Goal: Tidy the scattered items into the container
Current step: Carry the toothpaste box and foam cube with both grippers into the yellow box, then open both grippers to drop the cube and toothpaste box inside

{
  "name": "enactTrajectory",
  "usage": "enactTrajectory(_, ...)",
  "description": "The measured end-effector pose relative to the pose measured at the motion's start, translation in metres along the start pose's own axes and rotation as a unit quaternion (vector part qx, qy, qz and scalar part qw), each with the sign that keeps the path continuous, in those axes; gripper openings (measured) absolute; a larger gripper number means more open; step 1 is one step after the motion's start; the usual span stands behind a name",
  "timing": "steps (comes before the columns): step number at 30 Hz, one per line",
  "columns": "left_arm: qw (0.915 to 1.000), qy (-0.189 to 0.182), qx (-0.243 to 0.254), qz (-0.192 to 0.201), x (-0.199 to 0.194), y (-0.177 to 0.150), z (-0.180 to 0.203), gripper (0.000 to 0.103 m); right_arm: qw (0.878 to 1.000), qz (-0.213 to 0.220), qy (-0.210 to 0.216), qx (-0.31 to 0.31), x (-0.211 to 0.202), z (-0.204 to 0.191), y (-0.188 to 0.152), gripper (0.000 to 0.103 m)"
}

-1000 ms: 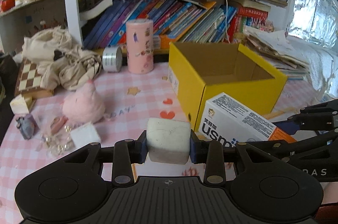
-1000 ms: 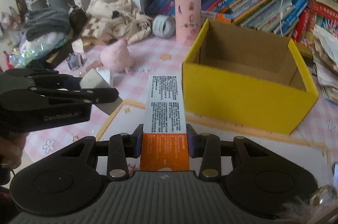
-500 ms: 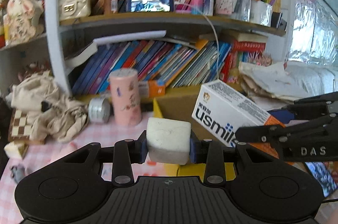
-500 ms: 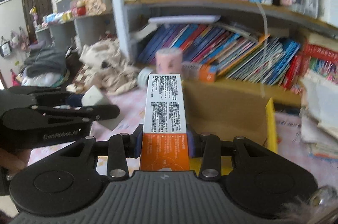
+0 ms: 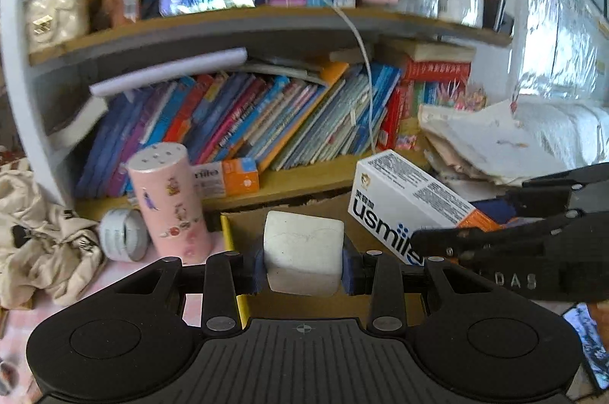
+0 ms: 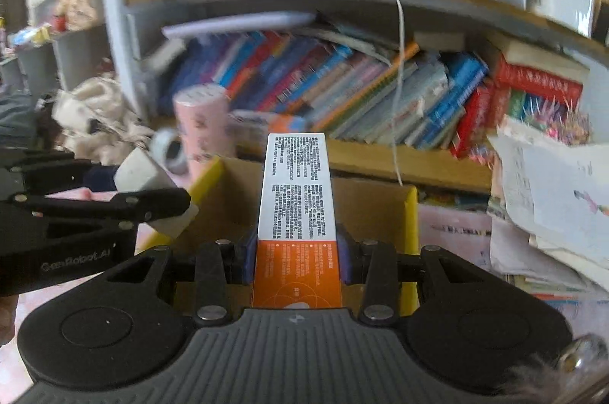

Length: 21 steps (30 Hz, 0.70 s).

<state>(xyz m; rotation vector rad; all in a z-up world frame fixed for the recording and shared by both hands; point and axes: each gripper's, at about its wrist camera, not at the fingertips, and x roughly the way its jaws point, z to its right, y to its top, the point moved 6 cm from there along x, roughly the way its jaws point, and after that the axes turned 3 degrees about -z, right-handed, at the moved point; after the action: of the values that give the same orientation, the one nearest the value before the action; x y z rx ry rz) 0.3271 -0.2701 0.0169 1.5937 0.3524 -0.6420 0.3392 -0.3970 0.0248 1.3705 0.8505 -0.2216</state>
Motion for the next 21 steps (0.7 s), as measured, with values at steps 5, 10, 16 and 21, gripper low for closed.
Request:
enactTrajectory(5,0.9989,0.001,0.013,-0.045,0.041,-0.008,0.005,0.035,0.999,-0.036,-0.002,-0.007,0.033,0.006,-0.009,0.037)
enactTrajectory(10,0.9968,0.004,0.029,-0.074,0.066,-0.016,0.005,0.035,0.997,-0.072,-0.005,-0.009,0.06,0.012,-0.018,0.037)
enactTrajectory(16,0.9938,-0.001,0.056,-0.096,0.083,-0.024,0.011,0.035,0.994,-0.11,-0.012,-0.013,0.08,0.017,-0.027,0.037)
enactTrajectory(21,0.9904,-0.003,0.07,-0.119,0.093,-0.032,0.014,0.035,0.991,-0.134,-0.009,-0.019,0.091,0.017,-0.036,0.037)
